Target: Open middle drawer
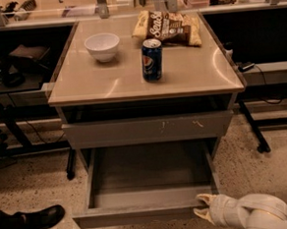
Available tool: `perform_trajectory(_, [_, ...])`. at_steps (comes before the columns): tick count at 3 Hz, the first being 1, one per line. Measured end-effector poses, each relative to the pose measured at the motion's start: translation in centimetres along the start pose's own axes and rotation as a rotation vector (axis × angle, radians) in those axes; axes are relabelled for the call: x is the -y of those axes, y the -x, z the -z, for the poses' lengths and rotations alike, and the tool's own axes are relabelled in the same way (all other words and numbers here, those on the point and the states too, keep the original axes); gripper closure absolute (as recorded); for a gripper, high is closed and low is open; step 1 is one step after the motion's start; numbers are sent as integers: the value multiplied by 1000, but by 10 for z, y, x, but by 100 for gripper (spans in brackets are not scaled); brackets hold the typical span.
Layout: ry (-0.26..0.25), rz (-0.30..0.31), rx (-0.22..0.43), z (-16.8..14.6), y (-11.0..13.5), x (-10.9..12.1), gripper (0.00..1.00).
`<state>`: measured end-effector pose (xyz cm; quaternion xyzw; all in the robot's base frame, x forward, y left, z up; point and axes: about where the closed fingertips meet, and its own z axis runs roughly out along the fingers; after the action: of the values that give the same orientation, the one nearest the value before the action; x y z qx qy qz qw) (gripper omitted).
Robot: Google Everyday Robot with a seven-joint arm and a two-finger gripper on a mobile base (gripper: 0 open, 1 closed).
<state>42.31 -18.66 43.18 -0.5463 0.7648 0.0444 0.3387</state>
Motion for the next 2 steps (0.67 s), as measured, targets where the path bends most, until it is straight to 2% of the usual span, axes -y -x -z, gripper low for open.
perform_trajectory(1, [0,0,0,1,2,1,100])
perform_trajectory(2, [30,19,34,-1,7,-21,100])
